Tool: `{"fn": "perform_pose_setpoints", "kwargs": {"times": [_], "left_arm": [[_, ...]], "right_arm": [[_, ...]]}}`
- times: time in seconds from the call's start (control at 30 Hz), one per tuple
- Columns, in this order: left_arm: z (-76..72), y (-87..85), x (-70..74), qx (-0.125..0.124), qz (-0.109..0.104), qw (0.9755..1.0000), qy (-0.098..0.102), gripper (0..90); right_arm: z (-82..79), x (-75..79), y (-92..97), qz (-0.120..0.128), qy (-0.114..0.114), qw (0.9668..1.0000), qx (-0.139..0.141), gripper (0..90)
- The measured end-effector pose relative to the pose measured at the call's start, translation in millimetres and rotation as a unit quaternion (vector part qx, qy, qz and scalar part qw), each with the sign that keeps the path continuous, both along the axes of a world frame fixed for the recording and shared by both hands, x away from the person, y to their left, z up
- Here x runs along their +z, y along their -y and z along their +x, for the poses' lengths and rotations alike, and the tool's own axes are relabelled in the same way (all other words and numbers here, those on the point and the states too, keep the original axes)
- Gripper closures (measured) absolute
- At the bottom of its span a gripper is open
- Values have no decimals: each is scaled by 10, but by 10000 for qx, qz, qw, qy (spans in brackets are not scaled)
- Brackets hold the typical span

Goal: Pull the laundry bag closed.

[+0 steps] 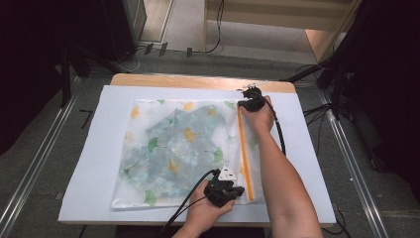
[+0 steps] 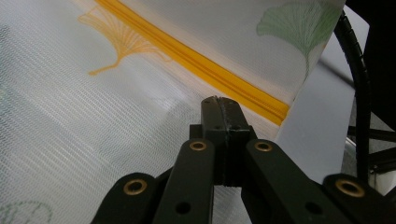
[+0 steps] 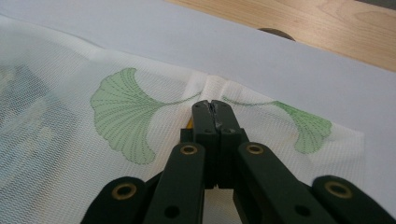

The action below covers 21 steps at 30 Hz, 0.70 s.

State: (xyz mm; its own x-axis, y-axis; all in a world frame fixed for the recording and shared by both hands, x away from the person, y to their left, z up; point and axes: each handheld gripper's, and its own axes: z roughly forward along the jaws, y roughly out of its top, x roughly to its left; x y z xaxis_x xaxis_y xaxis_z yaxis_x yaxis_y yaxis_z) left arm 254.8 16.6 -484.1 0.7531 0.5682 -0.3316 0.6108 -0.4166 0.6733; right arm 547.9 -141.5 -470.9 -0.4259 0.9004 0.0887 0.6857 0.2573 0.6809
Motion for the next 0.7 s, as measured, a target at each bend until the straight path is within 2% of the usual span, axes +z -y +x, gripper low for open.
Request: {"fn": "perform_pose_setpoints", "kwargs": {"times": [0.03,0.1,0.13,0.27,0.3,0.37,0.43,0.5,0.57,0.67,0.7], "left_arm": [[1,-2,0,-8,2,10000,5,900],[-2,2,0,-7,-24,10000,19,900],[6,-5,-1,-17,-30,10000,3,900],[15,-21,-4,-56,-167,9998,-88,900],[16,-28,-3,-122,-201,9997,-100,823],[-2,-36,7,-165,-222,9996,-33,754],[-13,-55,22,-57,-243,9997,89,639],[-9,-75,33,43,-260,9996,115,505],[-27,-82,49,144,-185,9993,283,363],[-63,-82,68,261,-80,9984,490,193],[-67,-96,77,274,-59,9982,526,143]], "right_arm": [[-30,-4,14,156,-20,9999,-62,847],[-111,-32,63,650,-47,9976,-227,670],[-165,-44,90,772,-79,9966,-287,619],[-450,-70,197,979,191,9946,-285,480],[-527,-65,227,996,258,9944,-250,457],[-680,-47,291,1074,381,9934,-136,408],[-838,-30,352,1155,428,9924,-12,363],[-988,-26,402,1183,434,9920,41,314],[-1134,-23,435,1164,409,9923,89,264],[-1336,-41,480,1310,319,9908,100,173],[-1406,-49,490,1292,292,9912,76,144]]}}
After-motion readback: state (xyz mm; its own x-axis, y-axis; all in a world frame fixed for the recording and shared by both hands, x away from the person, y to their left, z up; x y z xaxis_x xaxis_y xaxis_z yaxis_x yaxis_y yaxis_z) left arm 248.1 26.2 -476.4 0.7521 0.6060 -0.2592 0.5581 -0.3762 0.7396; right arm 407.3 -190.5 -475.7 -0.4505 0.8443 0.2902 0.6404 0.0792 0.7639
